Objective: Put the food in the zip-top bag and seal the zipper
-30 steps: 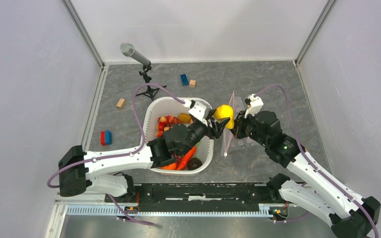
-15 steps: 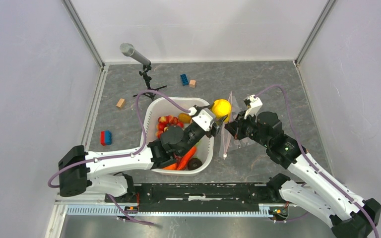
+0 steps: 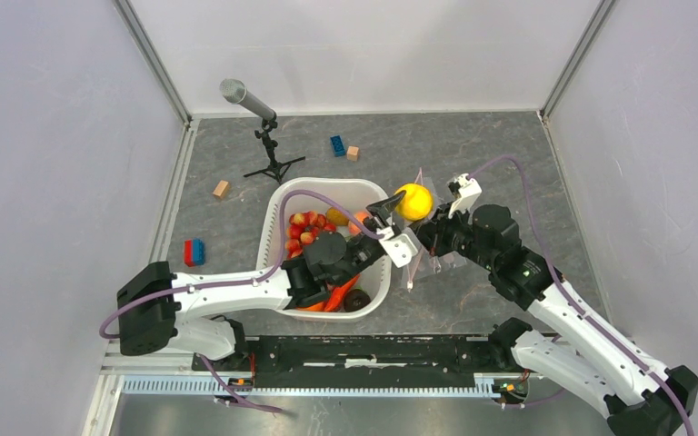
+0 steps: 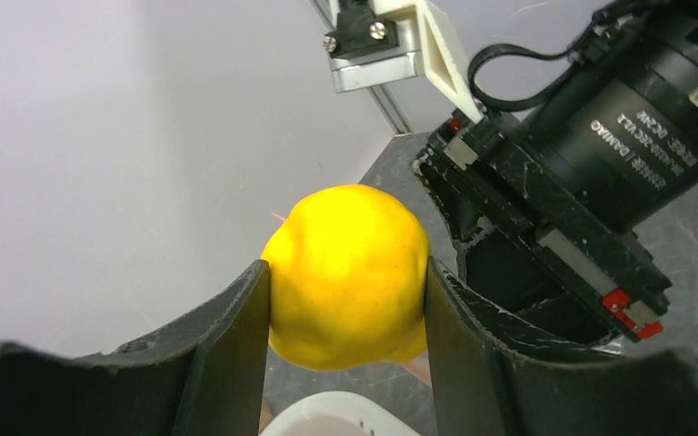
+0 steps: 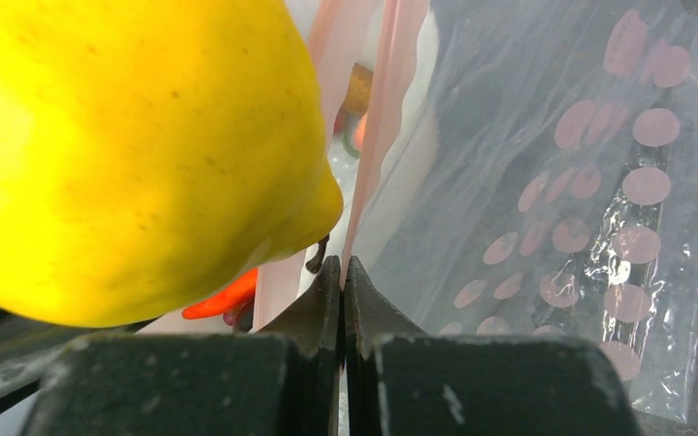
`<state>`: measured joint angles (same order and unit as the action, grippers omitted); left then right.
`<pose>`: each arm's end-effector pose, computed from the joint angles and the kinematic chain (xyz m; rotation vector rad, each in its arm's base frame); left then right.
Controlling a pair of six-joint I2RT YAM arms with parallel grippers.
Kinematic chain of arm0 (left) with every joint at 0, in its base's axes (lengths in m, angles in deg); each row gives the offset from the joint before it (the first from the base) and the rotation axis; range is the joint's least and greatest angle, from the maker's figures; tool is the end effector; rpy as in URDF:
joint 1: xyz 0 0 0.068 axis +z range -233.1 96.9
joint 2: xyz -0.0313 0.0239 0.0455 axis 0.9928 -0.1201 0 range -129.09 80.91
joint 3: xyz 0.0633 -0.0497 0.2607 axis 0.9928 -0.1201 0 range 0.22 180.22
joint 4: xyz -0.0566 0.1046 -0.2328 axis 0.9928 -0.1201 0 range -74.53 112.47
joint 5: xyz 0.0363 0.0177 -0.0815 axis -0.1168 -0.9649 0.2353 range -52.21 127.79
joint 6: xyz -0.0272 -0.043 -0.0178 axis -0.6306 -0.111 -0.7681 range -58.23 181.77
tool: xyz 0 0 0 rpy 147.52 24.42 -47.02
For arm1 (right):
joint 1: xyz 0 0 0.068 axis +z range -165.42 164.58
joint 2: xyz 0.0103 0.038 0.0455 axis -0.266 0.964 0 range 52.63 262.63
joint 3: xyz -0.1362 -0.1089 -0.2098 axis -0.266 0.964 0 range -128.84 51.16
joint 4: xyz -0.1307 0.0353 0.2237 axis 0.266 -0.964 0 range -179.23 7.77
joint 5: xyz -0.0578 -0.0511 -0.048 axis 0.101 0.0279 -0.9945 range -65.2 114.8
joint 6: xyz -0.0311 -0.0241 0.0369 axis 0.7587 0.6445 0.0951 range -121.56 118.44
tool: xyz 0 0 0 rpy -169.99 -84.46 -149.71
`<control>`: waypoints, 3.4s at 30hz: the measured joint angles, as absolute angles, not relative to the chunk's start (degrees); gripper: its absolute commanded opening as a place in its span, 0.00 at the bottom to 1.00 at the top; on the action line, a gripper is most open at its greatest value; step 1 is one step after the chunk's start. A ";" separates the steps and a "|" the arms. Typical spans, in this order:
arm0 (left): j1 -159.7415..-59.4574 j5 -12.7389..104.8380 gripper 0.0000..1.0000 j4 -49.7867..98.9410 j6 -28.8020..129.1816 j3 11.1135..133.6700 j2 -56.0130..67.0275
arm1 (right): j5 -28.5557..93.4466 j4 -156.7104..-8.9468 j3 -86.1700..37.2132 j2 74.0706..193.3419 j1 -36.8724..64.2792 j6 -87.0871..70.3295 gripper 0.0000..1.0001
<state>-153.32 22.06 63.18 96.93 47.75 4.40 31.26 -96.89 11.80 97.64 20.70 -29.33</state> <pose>0.1132 -0.2863 0.3260 0.9432 1.0093 -0.3247 0.1476 0.1127 0.2977 -0.2261 2.0063 0.8397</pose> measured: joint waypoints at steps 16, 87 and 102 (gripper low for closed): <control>-153.14 25.43 0.38 53.91 105.06 47.77 4.16 | 30.63 -100.06 11.02 93.92 20.83 -29.31 0.00; -128.66 9.65 0.99 3.80 37.45 44.95 2.87 | 13.91 -106.66 6.80 97.20 20.83 -27.28 0.00; -127.57 7.83 0.39 6.70 37.10 46.02 -7.44 | 14.61 -106.02 7.72 96.79 20.83 -27.28 0.00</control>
<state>-127.57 7.83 6.70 37.10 46.02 -7.44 14.61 -106.02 7.72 96.79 20.83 -27.28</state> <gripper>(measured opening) 0.581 0.010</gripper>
